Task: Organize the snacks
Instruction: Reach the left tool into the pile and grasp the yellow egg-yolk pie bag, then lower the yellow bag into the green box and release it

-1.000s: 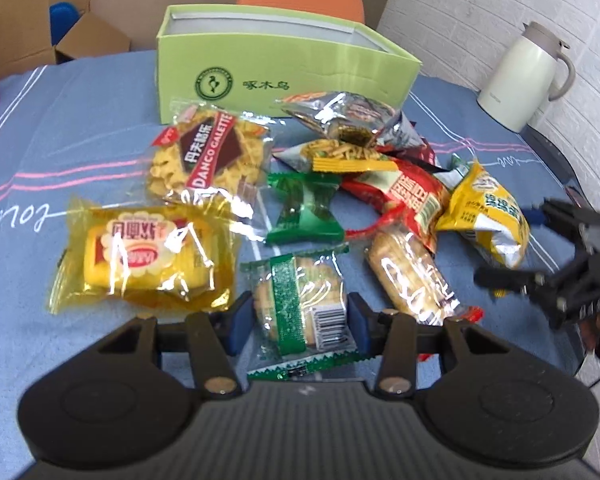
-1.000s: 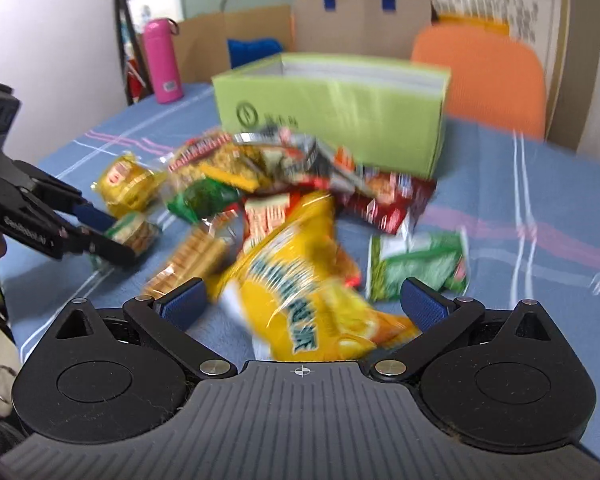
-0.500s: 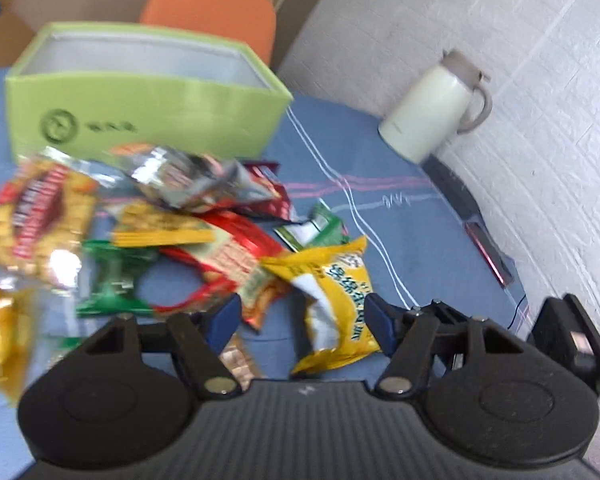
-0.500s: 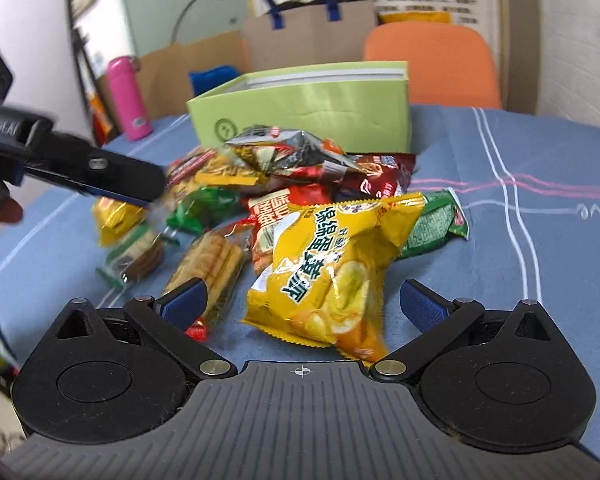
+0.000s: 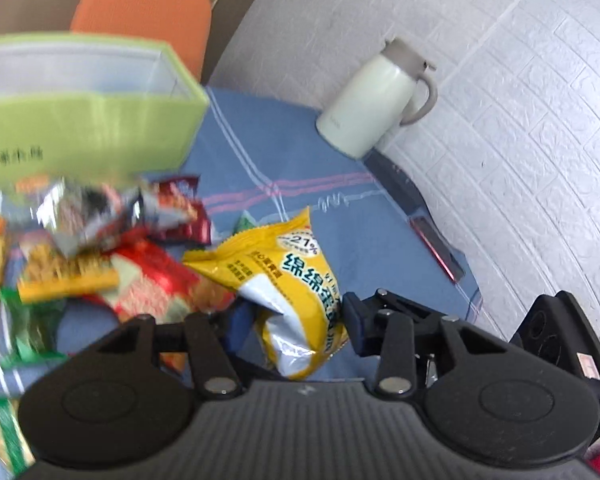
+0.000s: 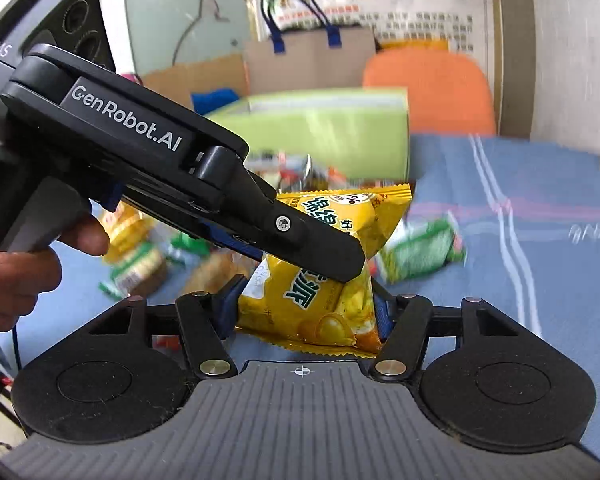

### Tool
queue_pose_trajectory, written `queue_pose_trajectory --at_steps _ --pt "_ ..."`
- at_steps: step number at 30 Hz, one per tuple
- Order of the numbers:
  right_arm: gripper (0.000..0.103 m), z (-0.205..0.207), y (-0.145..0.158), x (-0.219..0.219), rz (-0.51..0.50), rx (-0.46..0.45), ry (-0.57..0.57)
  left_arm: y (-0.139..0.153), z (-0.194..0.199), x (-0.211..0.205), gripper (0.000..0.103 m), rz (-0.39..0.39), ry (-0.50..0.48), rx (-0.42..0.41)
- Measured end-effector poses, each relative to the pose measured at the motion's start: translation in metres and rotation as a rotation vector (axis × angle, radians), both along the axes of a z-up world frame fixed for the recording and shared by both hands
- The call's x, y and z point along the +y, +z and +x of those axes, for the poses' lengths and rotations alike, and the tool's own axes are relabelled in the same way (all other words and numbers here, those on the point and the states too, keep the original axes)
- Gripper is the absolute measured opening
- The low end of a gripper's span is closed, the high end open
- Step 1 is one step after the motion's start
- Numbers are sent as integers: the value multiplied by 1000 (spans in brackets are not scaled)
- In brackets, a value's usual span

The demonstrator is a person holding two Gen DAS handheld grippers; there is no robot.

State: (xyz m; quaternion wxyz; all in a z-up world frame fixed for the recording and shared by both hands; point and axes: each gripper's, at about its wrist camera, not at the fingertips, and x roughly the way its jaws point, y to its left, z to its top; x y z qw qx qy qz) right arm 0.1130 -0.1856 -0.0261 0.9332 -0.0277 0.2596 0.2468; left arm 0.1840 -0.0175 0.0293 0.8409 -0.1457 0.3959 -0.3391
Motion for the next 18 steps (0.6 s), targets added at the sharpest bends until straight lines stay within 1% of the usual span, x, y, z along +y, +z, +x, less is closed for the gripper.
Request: queue_pose_trajectory --at_steps 3,6,9,12,14,15,16,17,18 --pt "45 24 19 11 -26 -63 19 30 34 5 42 16 35 -67" --pt "46 73 46 28 -21 -127 47 62 82 12 42 62 80 -129" --pt "46 134 68 53 10 -113 84 77 132 25 42 112 118 -148" --pt "46 190 72 81 10 -73 119 69 178 42 42 121 157 -92" --pt "46 226 65 88 1 -32 131 56 203 52 42 122 182 -56" --pt "47 240 59 90 -1 -6 135 49 211 55 42 137 194 -48" --pt "48 253 52 93 -4 23 137 44 216 59 48 155 219 -44" --pt "50 263 45 97 -9 47 132 40 218 63 60 167 241 -42" --pt "54 269 39 97 -13 61 120 37 217 67 64 163 259 -39"
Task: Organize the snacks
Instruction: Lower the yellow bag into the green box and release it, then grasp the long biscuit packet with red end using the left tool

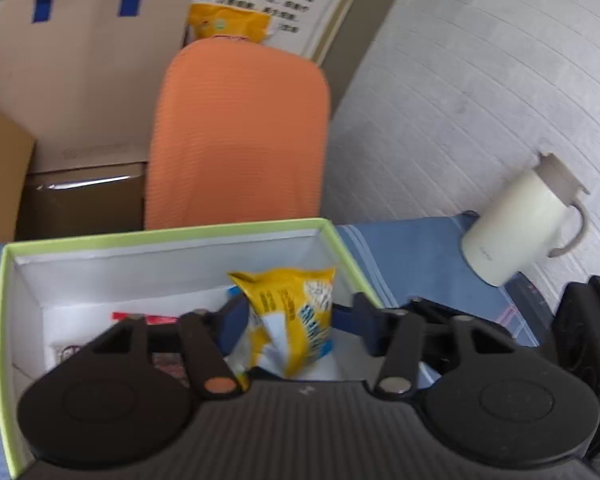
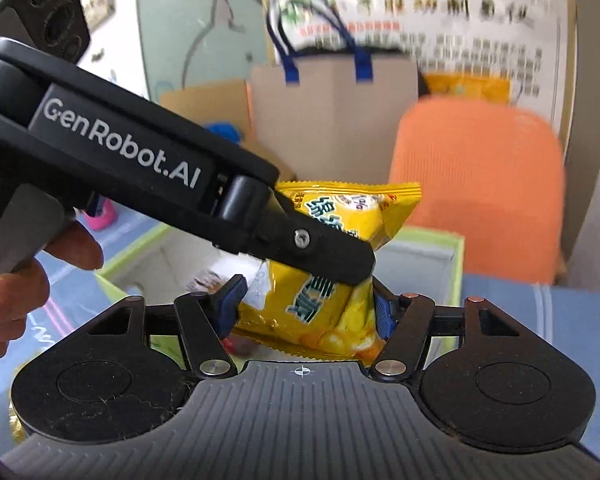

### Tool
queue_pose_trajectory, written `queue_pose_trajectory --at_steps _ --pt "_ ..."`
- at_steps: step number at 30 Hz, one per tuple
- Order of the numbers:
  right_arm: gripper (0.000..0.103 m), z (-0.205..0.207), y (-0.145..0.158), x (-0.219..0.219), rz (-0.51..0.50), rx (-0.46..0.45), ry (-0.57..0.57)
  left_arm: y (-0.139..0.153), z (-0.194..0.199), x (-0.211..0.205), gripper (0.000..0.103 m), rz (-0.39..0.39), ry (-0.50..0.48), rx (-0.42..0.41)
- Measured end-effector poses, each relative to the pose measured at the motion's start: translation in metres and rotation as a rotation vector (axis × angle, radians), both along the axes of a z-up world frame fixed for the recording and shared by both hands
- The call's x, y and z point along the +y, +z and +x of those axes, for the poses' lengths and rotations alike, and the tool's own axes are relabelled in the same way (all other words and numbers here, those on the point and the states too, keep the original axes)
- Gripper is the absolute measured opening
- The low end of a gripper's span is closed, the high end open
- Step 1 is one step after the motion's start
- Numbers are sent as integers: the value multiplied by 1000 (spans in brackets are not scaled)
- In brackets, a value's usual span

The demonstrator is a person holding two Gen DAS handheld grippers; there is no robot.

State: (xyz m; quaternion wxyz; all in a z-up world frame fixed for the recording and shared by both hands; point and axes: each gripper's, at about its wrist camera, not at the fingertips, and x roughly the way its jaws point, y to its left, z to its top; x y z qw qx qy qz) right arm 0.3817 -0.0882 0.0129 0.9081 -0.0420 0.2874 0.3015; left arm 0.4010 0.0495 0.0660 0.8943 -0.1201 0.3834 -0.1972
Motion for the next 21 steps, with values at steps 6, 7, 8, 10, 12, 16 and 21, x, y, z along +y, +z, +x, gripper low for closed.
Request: queue_pose_trajectory --at_steps 6,7,8,10,12,16,21 --pt "80 -35 12 -25 37 -108 -31 6 -53 12 71 33 50 -137" --pt "81 -46 17 -29 36 -137 -31 7 -66 10 72 57 64 -165" --pt "82 -59 20 -34 41 -162 -34 8 -79 8 73 83 82 -188" --pt "91 -84 22 -49 77 -184 -55 6 -100 1 74 129 109 -209" --pt "92 -107 22 -60 120 -170 -61 2 -120 -4 74 160 127 -210" --pt "93 -150 19 -77 177 -127 -92 -5 -155 -1 75 148 120 -194" --pt "93 -207 -3 -89 209 -49 -123 -8 -188 4 75 131 116 -194"
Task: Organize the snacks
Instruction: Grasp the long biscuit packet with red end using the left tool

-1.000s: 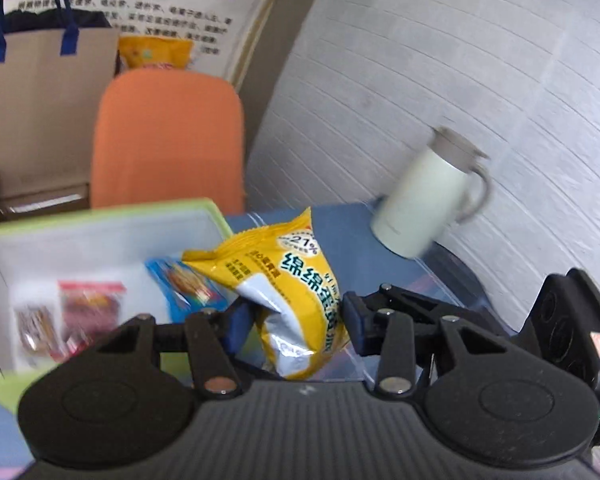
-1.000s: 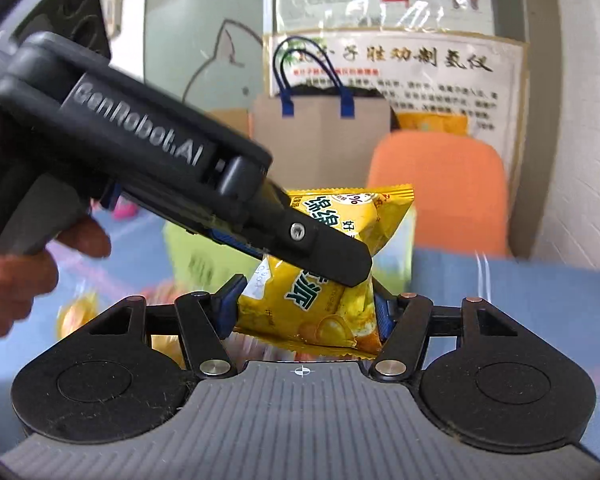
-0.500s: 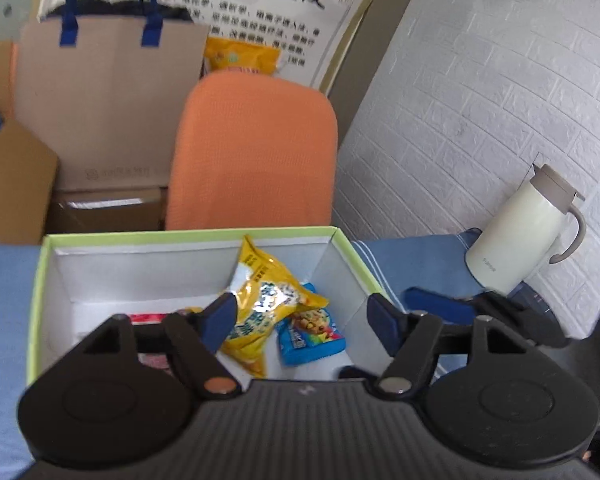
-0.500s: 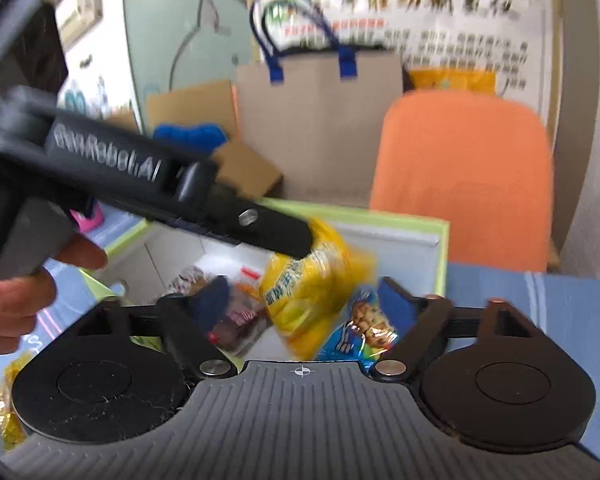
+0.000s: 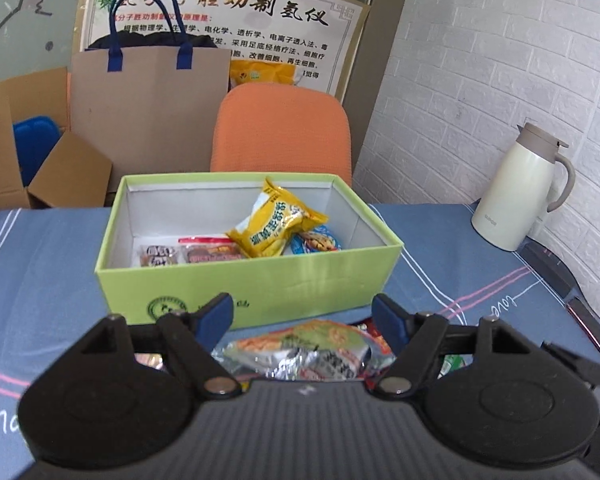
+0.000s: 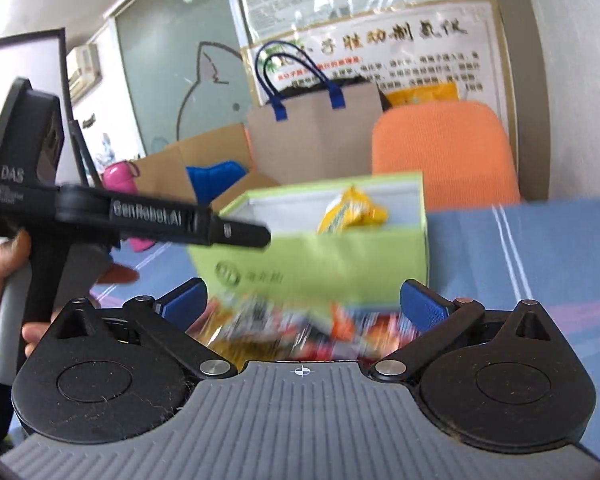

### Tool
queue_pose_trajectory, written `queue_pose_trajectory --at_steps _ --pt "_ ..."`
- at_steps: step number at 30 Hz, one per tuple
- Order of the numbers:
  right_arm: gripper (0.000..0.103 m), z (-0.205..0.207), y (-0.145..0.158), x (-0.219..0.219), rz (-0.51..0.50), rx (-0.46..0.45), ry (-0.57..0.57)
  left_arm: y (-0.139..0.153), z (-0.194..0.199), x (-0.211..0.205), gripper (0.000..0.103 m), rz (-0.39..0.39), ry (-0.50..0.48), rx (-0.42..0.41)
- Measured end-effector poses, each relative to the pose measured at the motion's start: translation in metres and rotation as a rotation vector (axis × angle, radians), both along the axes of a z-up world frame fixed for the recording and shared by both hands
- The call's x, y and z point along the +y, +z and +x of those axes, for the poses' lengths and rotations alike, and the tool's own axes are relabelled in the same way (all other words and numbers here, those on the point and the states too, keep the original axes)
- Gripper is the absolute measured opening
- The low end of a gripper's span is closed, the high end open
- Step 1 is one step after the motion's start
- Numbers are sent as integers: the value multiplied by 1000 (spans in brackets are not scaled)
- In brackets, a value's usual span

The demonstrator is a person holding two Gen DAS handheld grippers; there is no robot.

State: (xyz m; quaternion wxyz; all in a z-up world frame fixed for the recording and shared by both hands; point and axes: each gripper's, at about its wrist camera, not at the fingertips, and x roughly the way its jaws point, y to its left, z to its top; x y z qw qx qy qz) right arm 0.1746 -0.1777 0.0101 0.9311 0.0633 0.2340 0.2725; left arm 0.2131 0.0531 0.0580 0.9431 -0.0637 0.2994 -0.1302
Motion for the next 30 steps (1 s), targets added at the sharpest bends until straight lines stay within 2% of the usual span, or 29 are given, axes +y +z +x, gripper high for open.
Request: queue_pose_trajectory --at_steps 6,9,13,18,22,26,30 --pt "93 -48 -19 13 -26 43 16 -8 -33 24 75 -37 24 18" --pt "93 -69 -27 21 -40 70 41 -18 -57 50 75 -105 31 34" --pt "93 -87 -41 37 -70 112 77 -37 -88 56 75 -190 -62 109" --pt "92 -99 -55 58 -168 103 88 -52 -115 33 75 -210 -138 130" --pt "92 -98 -56 58 -172 106 85 -61 -115 16 75 -220 -185 155" --pt "91 -95 -59 56 -158 117 73 -71 -96 0 75 -198 -191 214" --pt "84 -91 -62 60 -158 129 78 -80 -74 -11 75 -172 -188 291"
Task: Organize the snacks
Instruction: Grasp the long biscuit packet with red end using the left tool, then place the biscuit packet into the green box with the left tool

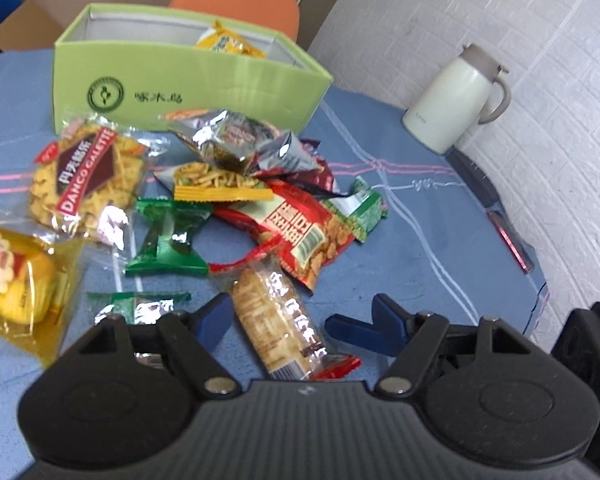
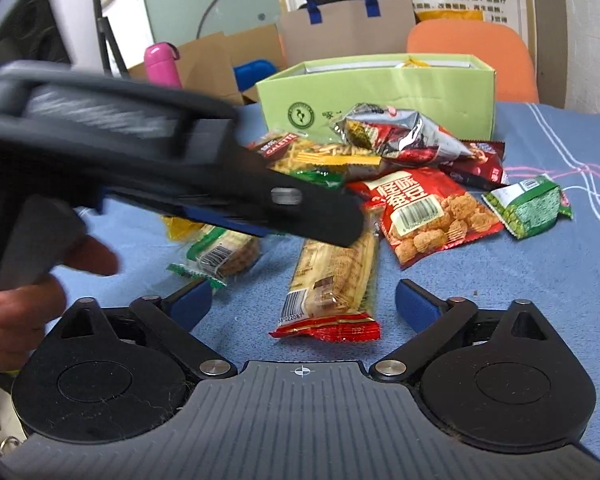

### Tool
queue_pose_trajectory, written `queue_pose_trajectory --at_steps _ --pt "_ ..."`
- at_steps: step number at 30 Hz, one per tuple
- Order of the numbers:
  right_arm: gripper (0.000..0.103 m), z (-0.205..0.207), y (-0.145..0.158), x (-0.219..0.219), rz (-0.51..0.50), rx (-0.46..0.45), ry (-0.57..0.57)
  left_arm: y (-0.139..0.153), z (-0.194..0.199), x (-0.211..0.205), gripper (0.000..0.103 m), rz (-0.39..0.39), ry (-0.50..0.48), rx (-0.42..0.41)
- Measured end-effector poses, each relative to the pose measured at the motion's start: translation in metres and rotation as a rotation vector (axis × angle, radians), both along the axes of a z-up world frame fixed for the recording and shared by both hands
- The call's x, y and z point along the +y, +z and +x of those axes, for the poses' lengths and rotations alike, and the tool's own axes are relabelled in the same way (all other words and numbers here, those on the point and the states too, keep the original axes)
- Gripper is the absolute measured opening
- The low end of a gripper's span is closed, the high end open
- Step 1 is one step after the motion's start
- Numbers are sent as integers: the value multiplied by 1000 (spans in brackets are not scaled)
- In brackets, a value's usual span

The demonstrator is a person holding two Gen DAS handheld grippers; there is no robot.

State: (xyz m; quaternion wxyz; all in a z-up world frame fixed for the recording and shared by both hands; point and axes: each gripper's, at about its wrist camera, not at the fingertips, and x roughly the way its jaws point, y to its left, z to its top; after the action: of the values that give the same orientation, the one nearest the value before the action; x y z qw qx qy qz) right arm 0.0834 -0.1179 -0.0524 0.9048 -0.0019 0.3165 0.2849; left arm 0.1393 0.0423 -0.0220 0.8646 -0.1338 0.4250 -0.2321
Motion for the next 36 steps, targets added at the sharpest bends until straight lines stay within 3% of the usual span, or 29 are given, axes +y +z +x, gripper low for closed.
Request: queue_pose_trajectory --at_steps 3,4,6,7,8,10,12,15,20,24,26,30,36 --pt "82 3 -2 1 -5 4 -4 -7 7 -8 73 37 -24 27" --pt "81 5 -4 1 -9 11 -7 -11 8 -9 66 42 -26 45" --pt "75 4 -6 2 -26 -11 -7 -15 5 -7 61 32 -28 39" --pt "62 2 -7 4 -49 -30 -2 -16 3 -3 48 18 -26 42" --pt "56 0 -7 5 -75 -51 -9 -17 1 1 39 6 -16 48" --pt "29 -2 -8 1 -85 -71 -24 -18 -1 8 38 -26 5 61" --pt "28 -1 -6 -5 -38 -47 -16 -18 -4 10 37 -49 21 69" --pt "28 -4 -4 -3 -50 -58 -5 -9 -9 11 36 -59 36 49" --pt "28 -1 33 -3 -32 -164 11 49 -2 18 36 -89 58 -103" --pt "28 41 80 8 -41 -318 53 97 50 25 36 -41 88 -246" --pt "29 81 97 19 -50 -351 74 110 90 32 36 -22 116 -254" --pt "29 174 110 40 -31 -286 107 110 161 49 36 -24 159 -197" --pt "29 274 79 76 -37 -119 140 79 221 72 36 -35 198 -117"
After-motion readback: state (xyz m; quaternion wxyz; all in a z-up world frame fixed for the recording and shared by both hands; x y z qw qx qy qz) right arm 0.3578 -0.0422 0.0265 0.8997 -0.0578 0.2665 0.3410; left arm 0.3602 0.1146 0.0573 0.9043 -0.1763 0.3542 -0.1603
